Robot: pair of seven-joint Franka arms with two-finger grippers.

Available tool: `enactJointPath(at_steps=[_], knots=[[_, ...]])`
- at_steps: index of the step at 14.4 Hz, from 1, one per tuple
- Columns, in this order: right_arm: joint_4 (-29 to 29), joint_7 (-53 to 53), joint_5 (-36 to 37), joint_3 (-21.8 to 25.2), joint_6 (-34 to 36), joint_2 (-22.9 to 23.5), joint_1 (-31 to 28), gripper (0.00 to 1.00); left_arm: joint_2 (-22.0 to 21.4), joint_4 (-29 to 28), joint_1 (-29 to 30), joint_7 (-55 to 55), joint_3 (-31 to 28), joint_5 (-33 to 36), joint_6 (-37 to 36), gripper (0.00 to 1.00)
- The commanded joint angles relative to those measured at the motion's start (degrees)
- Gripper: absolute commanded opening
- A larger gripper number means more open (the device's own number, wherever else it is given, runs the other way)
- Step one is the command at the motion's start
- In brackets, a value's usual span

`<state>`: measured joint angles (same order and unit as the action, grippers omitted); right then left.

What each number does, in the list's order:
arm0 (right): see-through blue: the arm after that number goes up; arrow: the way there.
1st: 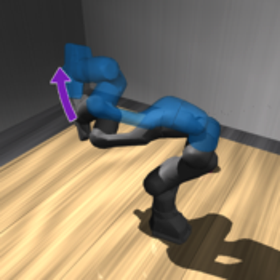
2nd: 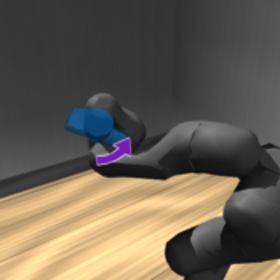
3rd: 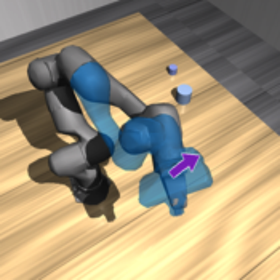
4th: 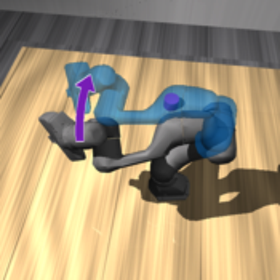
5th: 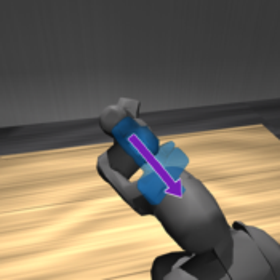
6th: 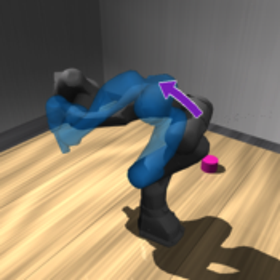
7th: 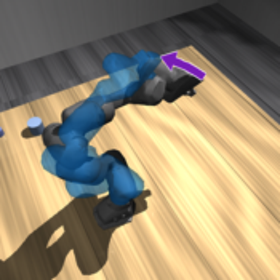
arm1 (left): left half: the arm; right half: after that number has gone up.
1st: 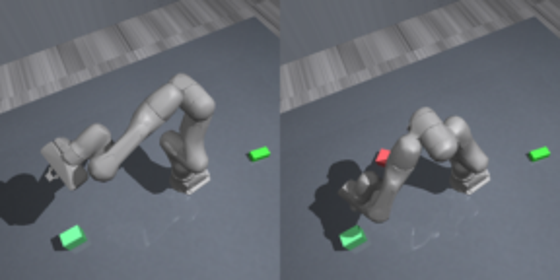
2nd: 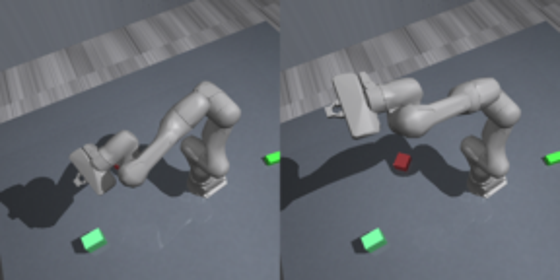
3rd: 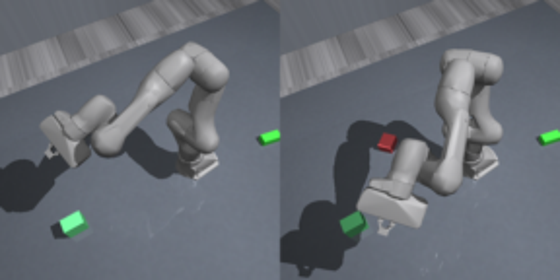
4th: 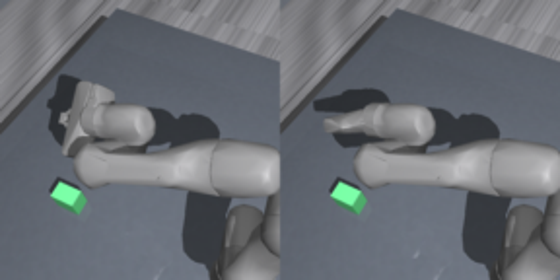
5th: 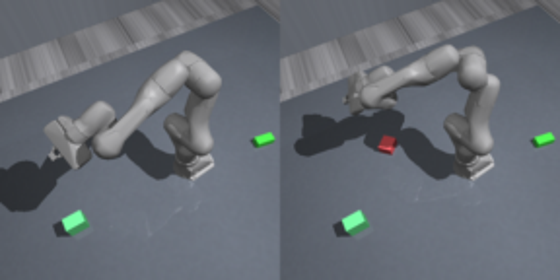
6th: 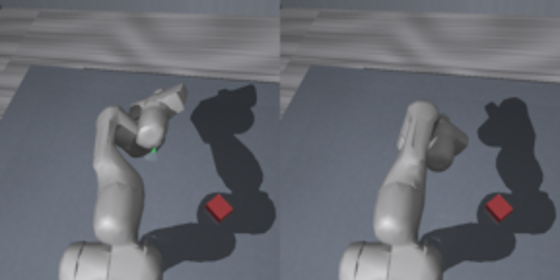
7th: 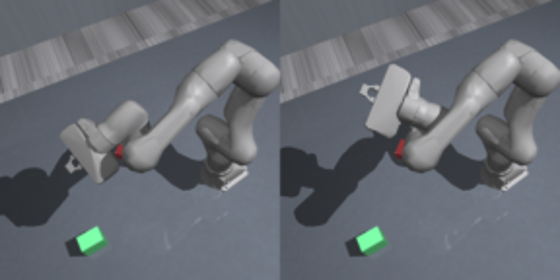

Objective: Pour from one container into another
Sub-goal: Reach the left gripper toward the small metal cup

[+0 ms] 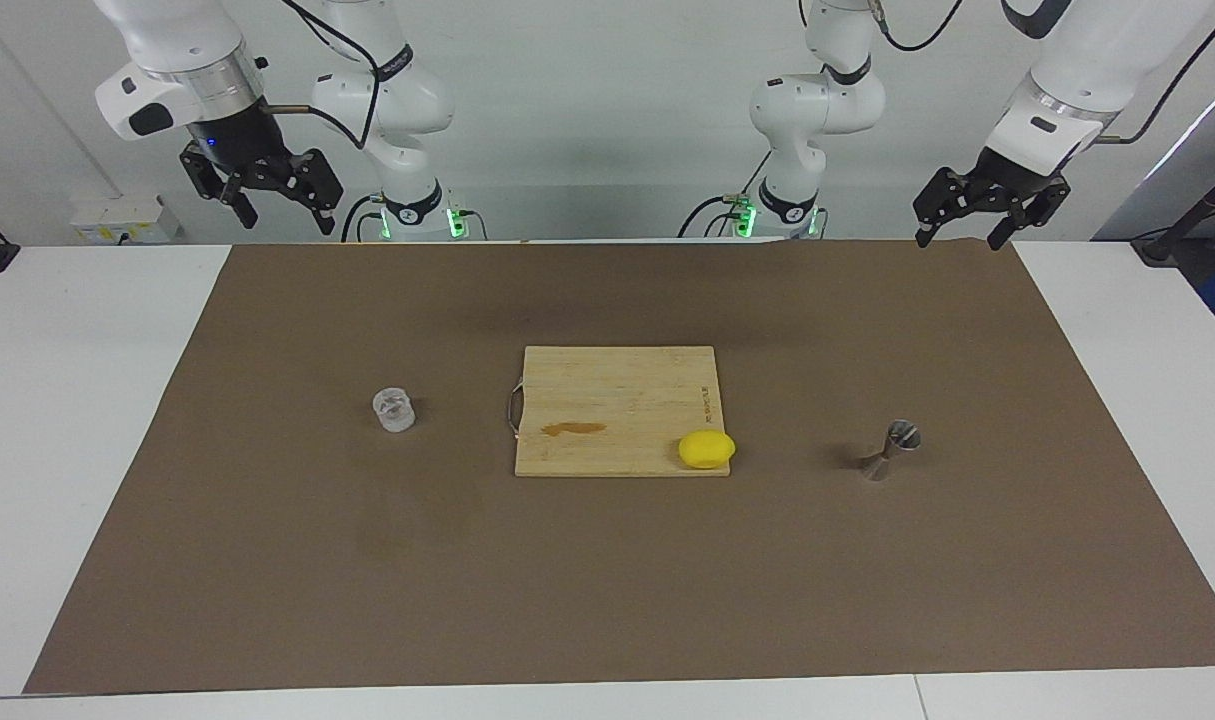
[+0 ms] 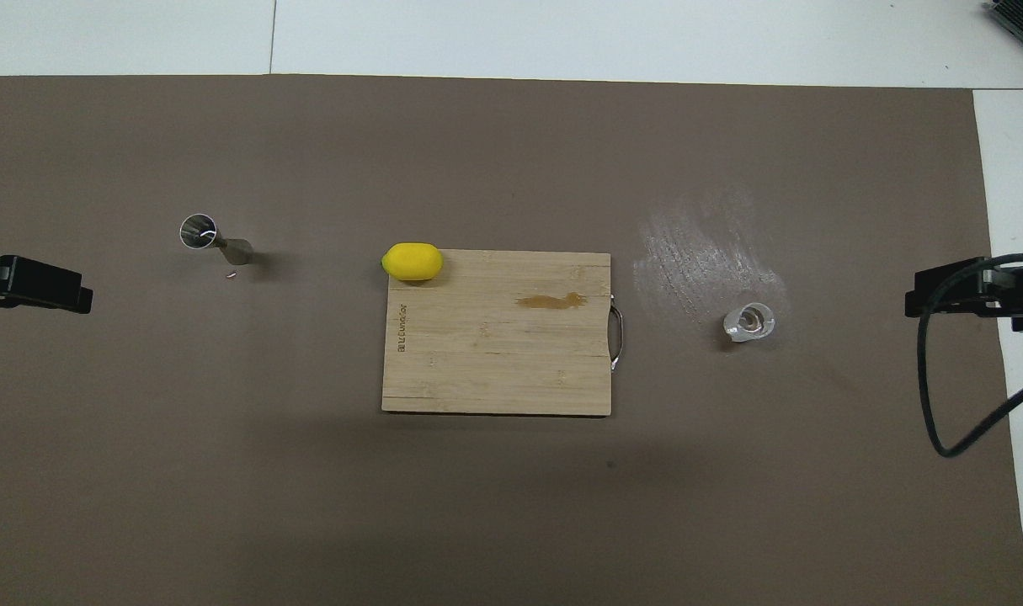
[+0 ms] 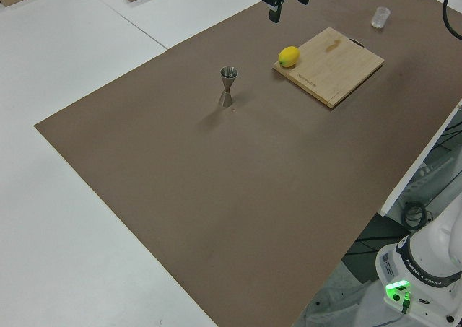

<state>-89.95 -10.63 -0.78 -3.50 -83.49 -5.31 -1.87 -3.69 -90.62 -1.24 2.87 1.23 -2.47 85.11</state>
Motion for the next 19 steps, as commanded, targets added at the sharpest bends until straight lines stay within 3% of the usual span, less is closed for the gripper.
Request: enactJointPath(at_steps=[1, 12, 15, 19], knots=[[-0.4, 1.6, -0.4, -0.1, 0.3, -0.4, -0.6, 1.00, -1.5, -1.8, -0.6, 0.8, -0.3, 0.3, 0.5, 1.00], [-0.4, 1.5, -0.4, -0.1, 0.3, -0.4, -0.6, 1.00, -1.6, -2.1, -1.7, 0.0, -0.2, 0.4, 1.1, 1.00], [-0.4, 1.6, -0.4, -0.1, 0.3, -0.5, -0.6, 1.00, -1.2, -2.5, -3.2, -2.9, -0.3, 0.3, 3.7, 1.00], [-0.4, 1.6, -0.4, -0.1, 0.3, -0.5, -0.6, 1.00, 0.0, -7.2, -3.0, -8.8, -0.1, -0.2, 10.2, 1.00]])
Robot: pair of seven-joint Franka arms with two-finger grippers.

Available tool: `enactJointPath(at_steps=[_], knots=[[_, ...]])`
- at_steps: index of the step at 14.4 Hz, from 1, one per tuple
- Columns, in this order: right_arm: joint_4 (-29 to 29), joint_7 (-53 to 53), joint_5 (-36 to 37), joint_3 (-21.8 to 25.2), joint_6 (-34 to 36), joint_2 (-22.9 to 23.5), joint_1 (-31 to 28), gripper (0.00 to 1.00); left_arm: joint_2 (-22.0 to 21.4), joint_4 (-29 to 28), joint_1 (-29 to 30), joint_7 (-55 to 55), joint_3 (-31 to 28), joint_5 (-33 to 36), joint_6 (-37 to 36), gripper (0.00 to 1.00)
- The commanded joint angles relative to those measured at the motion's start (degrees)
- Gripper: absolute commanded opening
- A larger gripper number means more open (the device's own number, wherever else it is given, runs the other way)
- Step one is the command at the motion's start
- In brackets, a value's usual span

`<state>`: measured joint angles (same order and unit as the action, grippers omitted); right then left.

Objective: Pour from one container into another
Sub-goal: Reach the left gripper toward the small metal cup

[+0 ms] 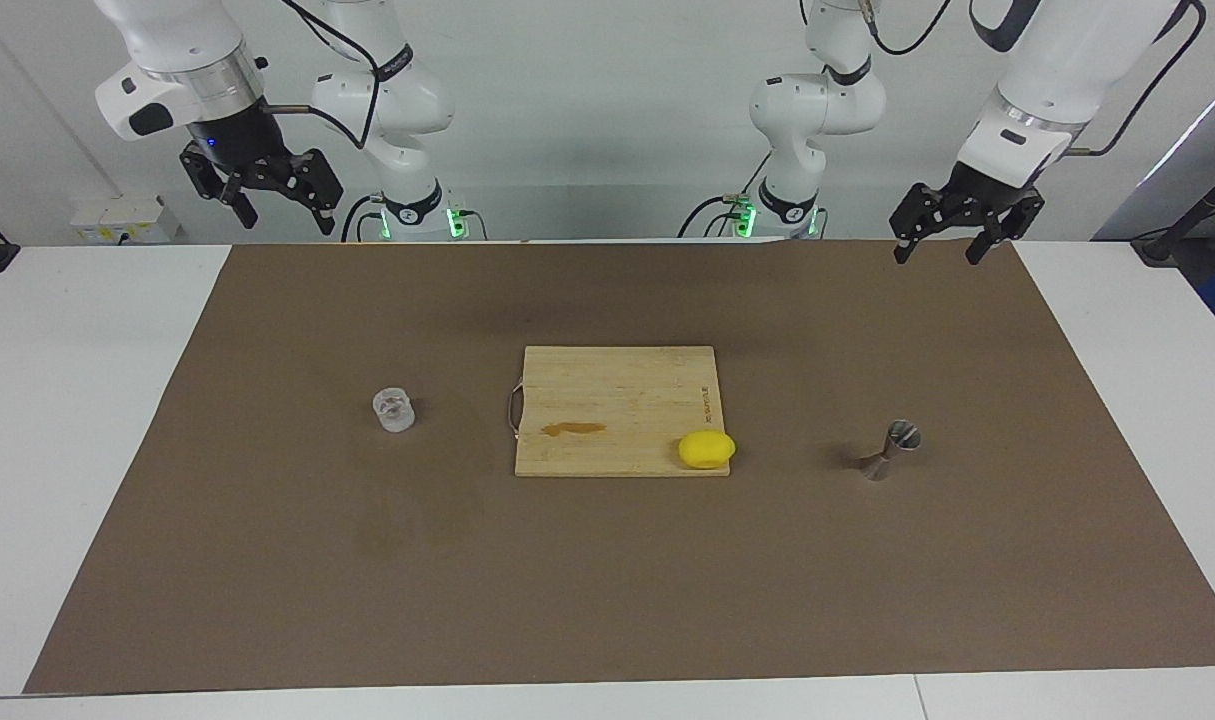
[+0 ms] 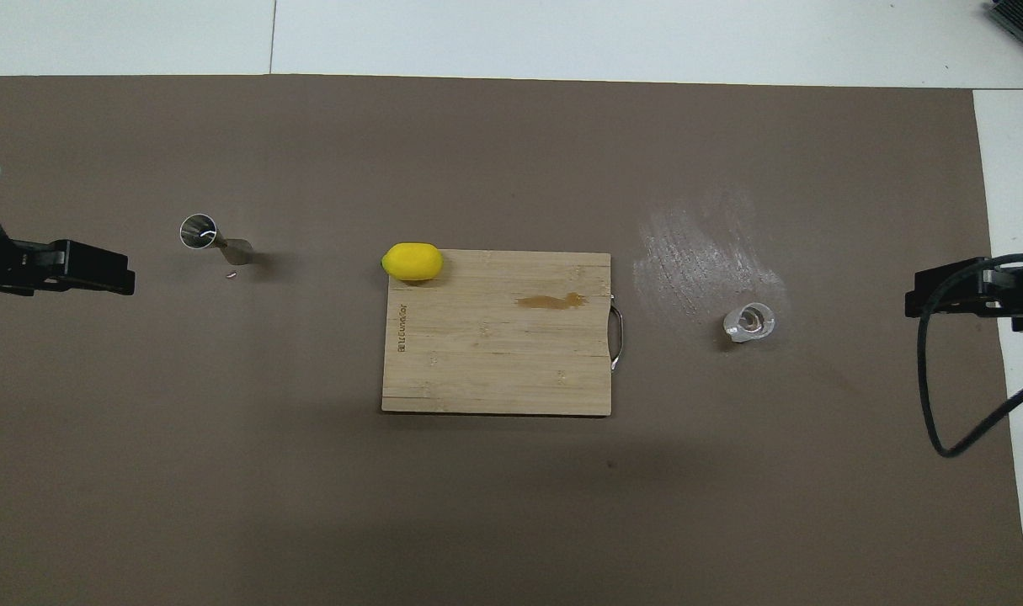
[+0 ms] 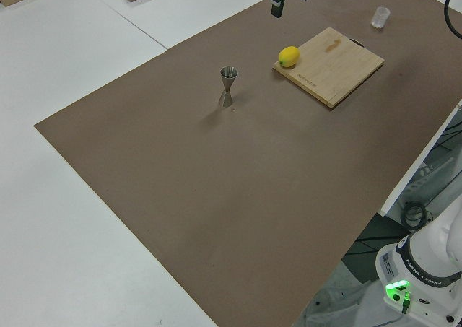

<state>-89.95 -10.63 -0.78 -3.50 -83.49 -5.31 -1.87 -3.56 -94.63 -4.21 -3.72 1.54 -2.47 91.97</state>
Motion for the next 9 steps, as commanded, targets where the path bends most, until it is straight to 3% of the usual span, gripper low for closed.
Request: enactJointPath(at_steps=[1, 5, 9], knots=[[-0.4, 1.5, -0.4, -0.1, 0.3, -0.5, -0.6, 1.00, 1.5, -4.0, 0.1, -4.5, -0.5, -0.7, 5.0, 1.00], [-0.4, 1.6, -0.4, -0.1, 0.3, -0.5, -0.6, 1.00, 4.8, -7.1, 4.6, -18.4, -1.0, -11.9, 8.5, 1.00], [-0.4, 1.5, -0.4, 0.0, 0.3, -0.5, -0.6, 1.00, 4.6, -14.6, 9.6, -31.9, -1.1, -25.0, 15.1, 1.00]])
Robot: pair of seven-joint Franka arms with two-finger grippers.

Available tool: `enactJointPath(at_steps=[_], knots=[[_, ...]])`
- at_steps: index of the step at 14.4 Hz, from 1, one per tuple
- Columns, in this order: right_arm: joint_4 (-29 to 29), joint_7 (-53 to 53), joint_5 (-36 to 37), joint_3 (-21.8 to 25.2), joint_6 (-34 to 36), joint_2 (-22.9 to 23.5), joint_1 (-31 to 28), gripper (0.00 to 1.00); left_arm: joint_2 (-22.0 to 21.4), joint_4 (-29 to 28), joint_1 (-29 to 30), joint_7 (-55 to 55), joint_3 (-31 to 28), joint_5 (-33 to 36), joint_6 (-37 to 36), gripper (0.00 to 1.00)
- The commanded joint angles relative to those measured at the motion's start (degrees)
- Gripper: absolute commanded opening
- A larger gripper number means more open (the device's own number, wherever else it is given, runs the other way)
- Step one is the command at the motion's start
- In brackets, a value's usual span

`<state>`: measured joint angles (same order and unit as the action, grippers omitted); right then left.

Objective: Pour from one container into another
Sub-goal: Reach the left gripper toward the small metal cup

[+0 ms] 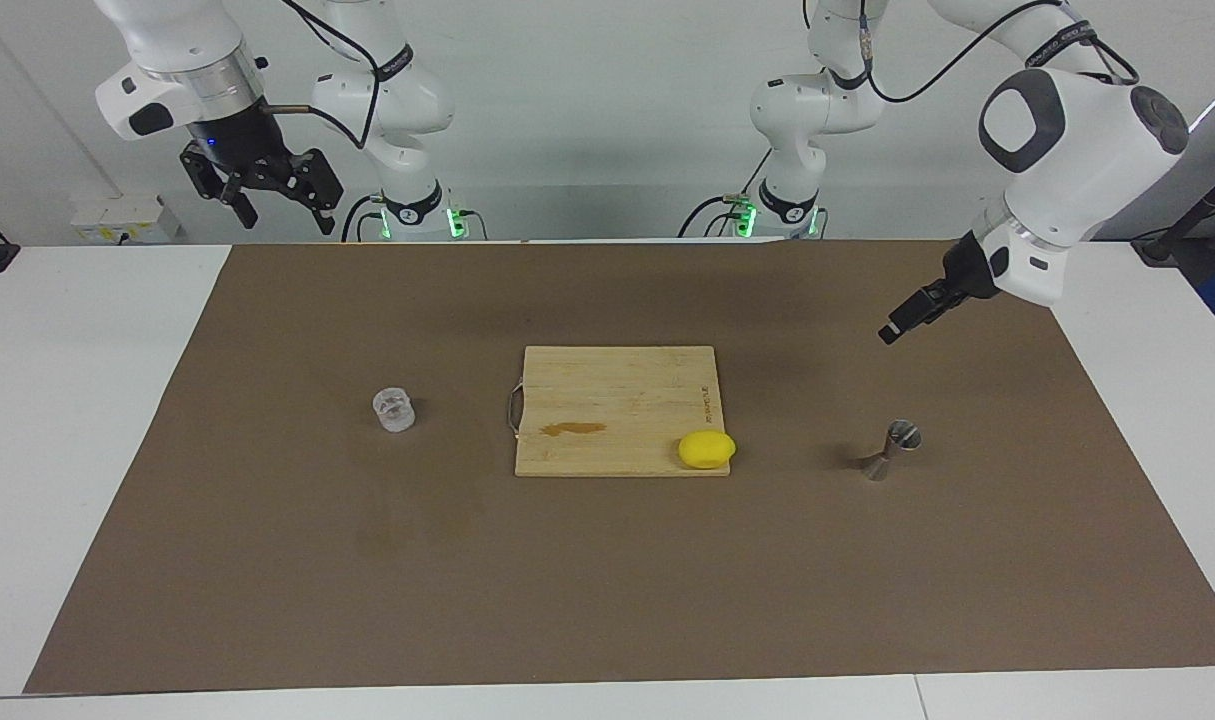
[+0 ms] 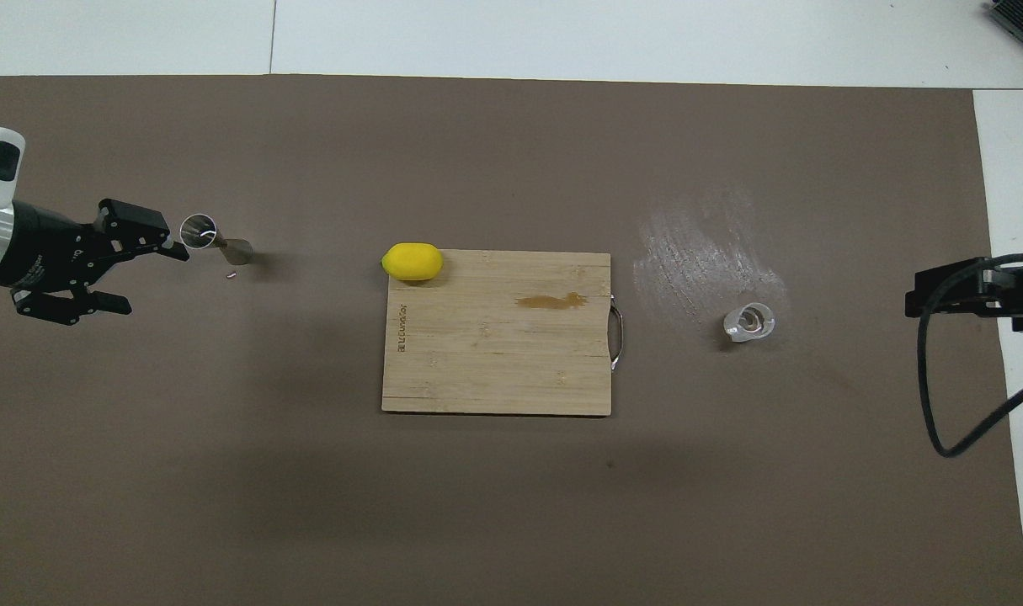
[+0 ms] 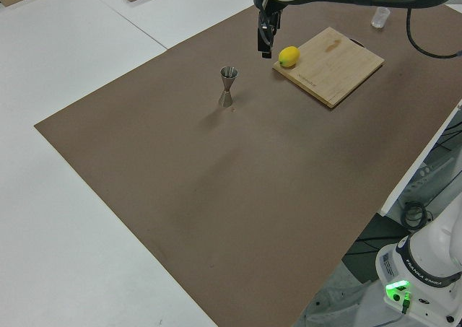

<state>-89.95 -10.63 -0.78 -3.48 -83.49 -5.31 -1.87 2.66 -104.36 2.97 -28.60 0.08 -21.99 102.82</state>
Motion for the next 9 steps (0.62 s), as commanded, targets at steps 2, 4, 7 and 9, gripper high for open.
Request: enactJointPath(at_steps=[2, 4, 7, 9], knots=[[-0.4, 1.6, -0.4, -0.1, 0.3, -0.5, -0.6, 1.00, -2.3, -9.3, 5.8, -15.8, 0.5, -14.6, 8.9, 1.00], [-0.4, 1.5, -0.4, -0.1, 0.3, -0.5, -0.6, 1.00, -4.1, -14.7, 7.8, -22.7, 0.5, -23.5, 14.3, 1.00], [-0.4, 1.5, -0.4, 0.0, 0.3, -0.5, -0.6, 1.00, -7.7, -24.5, 8.0, -27.5, 0.5, -39.7, 24.8, 1.00], [-0.4, 1.5, -0.4, 0.0, 0.3, -0.5, -0.6, 1.00, -8.8, -29.6, 8.0, -27.7, 0.6, -49.3, 30.3, 1.00]])
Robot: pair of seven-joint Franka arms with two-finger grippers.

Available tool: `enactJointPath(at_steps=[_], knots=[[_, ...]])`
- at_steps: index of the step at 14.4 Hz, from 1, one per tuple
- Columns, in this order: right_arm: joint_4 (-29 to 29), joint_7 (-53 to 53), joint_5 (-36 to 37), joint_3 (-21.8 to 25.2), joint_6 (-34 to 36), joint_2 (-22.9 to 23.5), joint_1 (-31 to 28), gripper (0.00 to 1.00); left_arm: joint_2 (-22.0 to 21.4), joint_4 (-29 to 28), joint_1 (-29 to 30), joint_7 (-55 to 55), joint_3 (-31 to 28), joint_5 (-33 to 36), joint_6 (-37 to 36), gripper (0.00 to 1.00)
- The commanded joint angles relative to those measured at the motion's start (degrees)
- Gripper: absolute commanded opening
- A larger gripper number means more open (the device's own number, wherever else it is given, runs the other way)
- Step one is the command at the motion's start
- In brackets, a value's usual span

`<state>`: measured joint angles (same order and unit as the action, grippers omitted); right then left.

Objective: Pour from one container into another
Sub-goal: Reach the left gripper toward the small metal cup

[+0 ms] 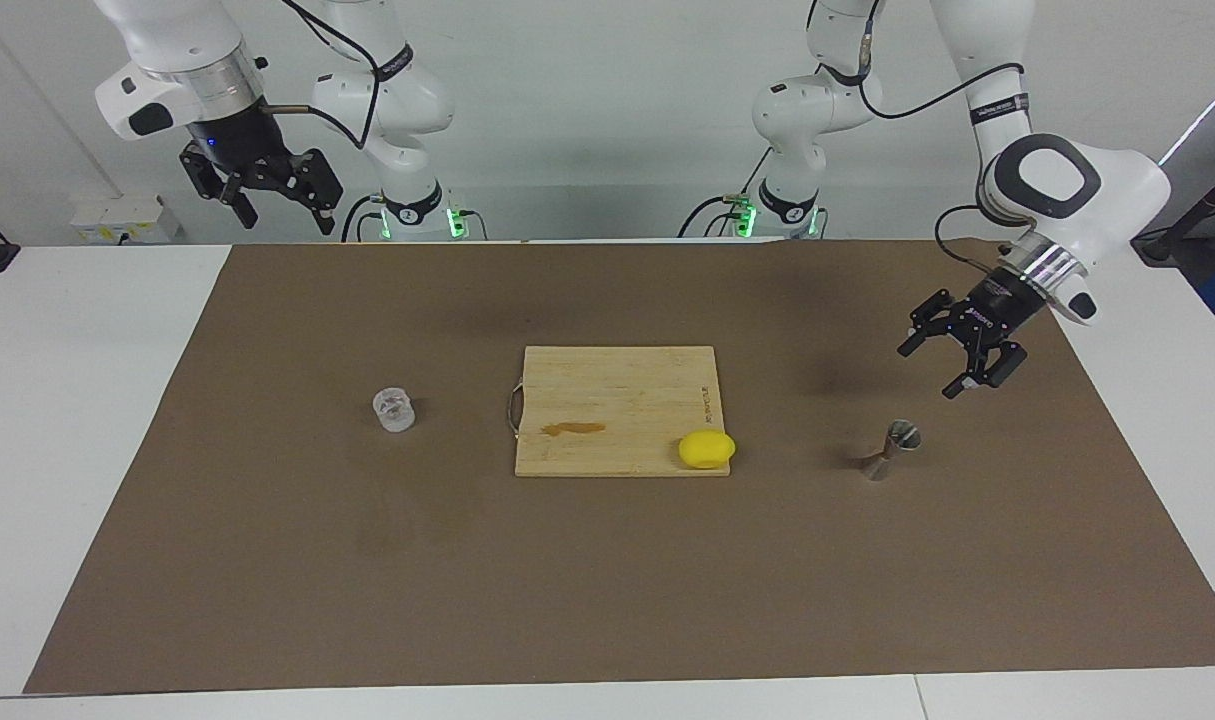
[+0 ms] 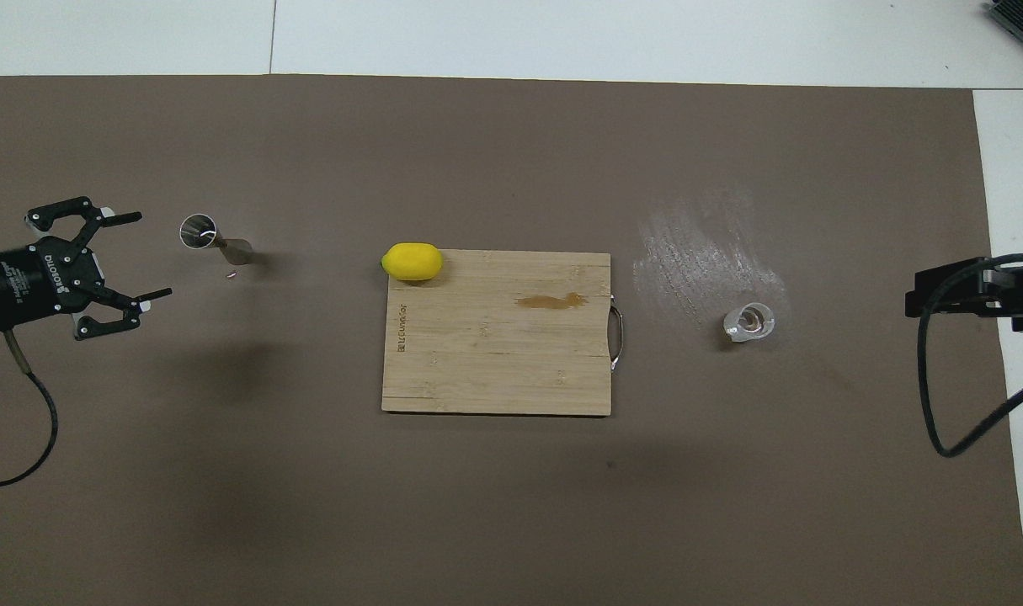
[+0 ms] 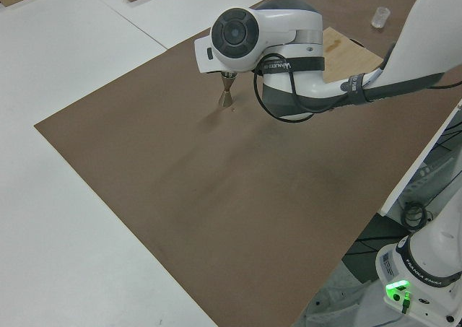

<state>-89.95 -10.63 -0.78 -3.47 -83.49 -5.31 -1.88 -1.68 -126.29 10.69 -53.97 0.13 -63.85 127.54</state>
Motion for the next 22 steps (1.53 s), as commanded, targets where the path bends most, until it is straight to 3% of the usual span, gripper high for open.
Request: enactJointPath(at_steps=[1, 6, 11, 19, 22], knots=[[-0.4, 1.5, -0.4, 0.0, 0.3, -0.5, -0.6, 1.00, -4.6, -9.3, 0.3, -3.0, 0.6, -12.0, 7.4, 1.00], [-0.3, 1.5, -0.4, 0.0, 0.3, -0.5, -0.6, 1.00, -4.3, -13.9, -0.9, -6.2, 0.8, -31.7, 13.9, 1.00], [-0.4, 1.5, -0.4, 0.0, 0.3, -0.5, -0.6, 1.00, -0.6, -12.8, -4.3, 0.2, 0.8, -45.5, 14.1, 1.00], [-0.4, 1.5, -0.4, 0.0, 0.3, -0.5, -0.6, 1.00, 7.5, -6.6, -3.6, 1.5, 0.9, -47.7, 14.4, 1.00], [-0.4, 1.5, -0.4, -0.1, 0.3, -0.5, -0.6, 1.00, 9.1, -3.5, -4.0, 5.6, 1.0, -52.4, 13.9, 1.00]])
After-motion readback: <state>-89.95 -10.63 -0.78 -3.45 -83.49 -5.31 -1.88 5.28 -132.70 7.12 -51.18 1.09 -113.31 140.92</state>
